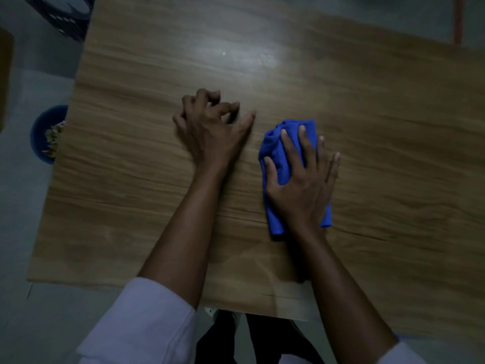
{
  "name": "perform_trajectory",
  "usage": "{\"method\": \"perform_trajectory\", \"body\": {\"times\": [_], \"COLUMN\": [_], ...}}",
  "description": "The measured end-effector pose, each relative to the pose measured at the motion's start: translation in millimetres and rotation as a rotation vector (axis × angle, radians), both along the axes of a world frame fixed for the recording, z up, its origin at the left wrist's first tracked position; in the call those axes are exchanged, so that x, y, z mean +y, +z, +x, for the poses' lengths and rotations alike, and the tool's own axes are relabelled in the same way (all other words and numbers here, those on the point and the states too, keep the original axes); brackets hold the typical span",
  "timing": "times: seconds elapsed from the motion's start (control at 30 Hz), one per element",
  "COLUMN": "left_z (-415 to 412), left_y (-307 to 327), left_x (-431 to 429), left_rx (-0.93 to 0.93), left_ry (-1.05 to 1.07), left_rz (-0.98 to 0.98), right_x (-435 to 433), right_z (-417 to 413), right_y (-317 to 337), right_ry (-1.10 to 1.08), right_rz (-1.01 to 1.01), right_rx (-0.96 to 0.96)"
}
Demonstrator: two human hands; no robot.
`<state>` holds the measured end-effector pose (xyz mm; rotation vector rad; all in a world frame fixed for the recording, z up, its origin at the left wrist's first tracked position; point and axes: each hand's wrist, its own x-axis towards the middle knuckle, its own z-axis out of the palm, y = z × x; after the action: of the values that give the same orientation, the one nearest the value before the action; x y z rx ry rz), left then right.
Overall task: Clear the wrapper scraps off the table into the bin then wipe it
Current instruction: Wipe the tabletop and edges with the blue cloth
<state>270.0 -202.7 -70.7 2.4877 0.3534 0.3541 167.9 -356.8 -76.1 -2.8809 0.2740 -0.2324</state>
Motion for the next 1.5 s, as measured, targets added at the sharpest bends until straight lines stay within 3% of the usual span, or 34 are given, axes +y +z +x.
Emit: {"method": "perform_trajectory", "body": {"times": [0.1,0.23,0.43,0.63,0.77,0.97,1.5], "left_z": [4.9,5.0,8.8,4.5,18.5,46.0,41.3], "left_y": [6.0,10.3,5.8,4.1,20.7,38.4,41.9], "left_x": [-2.6,-0.4,-2.1,3.6,10.3,5.8,1.2], "left_rx": [0.068,0.018,0.039,0.023,0.175,0.374,0.310], "left_ry": [0.039,0.016,0.032,-0.128,-0.223,-0.256,-0.245], "left_rz": [-0.032,-0.085,0.008,0.053,0.069,0.342,0.332], "right_x": [0.2,0.4,4.6,8.1,8.7,6.9,7.1], "right_z": [1.3,1.6,16.2,38.6,46.3,44.8,41.6], "right_y": [1.0,2.0,1.8,-1.8,-4.4,-7.3,-7.8], "right_ry": [-0.006,-0.007,-0.039,-0.066,-0.064,-0.051,-0.050], "right_rz": [0.001,0.019,0.030,0.013,0.022,0.055,0.115], "right_rx": [0.018,0.018,0.004,-0.038,-0.058,-0.069,-0.063]}}
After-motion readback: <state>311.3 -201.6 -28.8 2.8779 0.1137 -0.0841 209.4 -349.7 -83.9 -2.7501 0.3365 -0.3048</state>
